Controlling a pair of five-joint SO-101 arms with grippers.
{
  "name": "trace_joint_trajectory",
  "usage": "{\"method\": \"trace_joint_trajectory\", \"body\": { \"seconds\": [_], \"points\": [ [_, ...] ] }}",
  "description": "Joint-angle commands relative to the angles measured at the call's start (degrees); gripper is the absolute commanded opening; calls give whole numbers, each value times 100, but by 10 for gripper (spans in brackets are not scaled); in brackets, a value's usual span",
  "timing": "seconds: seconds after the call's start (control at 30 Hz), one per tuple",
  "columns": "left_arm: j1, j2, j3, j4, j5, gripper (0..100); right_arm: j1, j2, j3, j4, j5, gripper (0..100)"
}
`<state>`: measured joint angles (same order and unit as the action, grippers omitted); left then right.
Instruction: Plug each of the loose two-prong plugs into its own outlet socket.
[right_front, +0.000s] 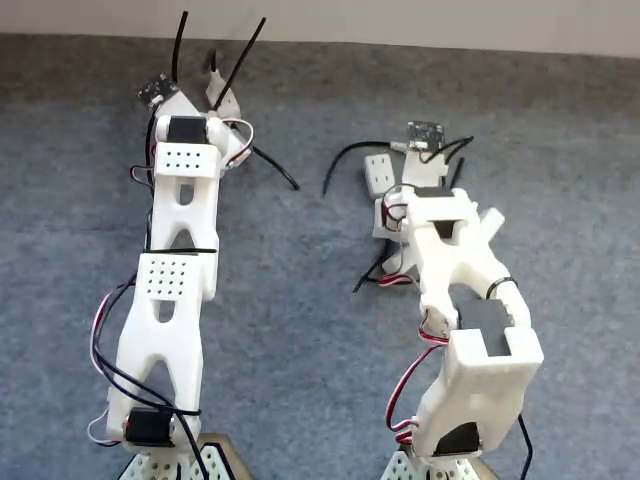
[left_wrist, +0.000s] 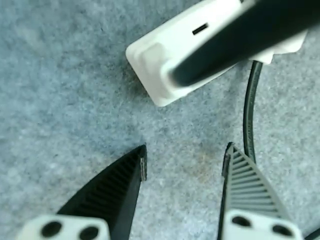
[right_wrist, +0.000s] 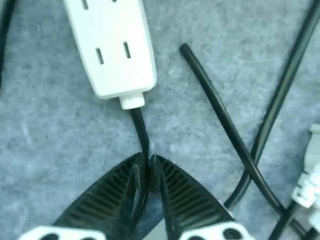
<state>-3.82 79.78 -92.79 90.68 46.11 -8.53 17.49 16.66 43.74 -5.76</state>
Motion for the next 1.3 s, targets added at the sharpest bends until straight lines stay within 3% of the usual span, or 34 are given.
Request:
{"method": "trace_joint_trajectory", "body": {
  "seconds": [0.0, 0.17, 0.3, 0.5, 0.73, 0.83, 1.0, 1.27],
  "points": [
    [-22, -75, -242, -35, 18, 255, 48, -286, -110, 567, -44, 8],
    [-22, -75, -242, -35, 18, 255, -110, -1367, 242, 1051, -62, 8],
    [-22, -75, -242, -35, 18, 255, -646, -2527, 1156, 1130, -62, 8],
    [-22, -75, -242, -18, 18, 255, -1270, -4154, 2730, 840, -62, 8],
    [-22, -75, -242, 0, 18, 255, -1305, -5068, 4338, 444, -35, 17],
    [-22, -75, -242, 0, 18, 255, -1305, -5218, 4620, 462, -35, 119],
    [-22, -75, -242, 0, 18, 255, -1147, -5807, 4338, 593, -18, 313],
    [-22, -75, -242, 0, 9, 255, 321, -7266, 2563, 1508, 756, 322]
  ]
}}
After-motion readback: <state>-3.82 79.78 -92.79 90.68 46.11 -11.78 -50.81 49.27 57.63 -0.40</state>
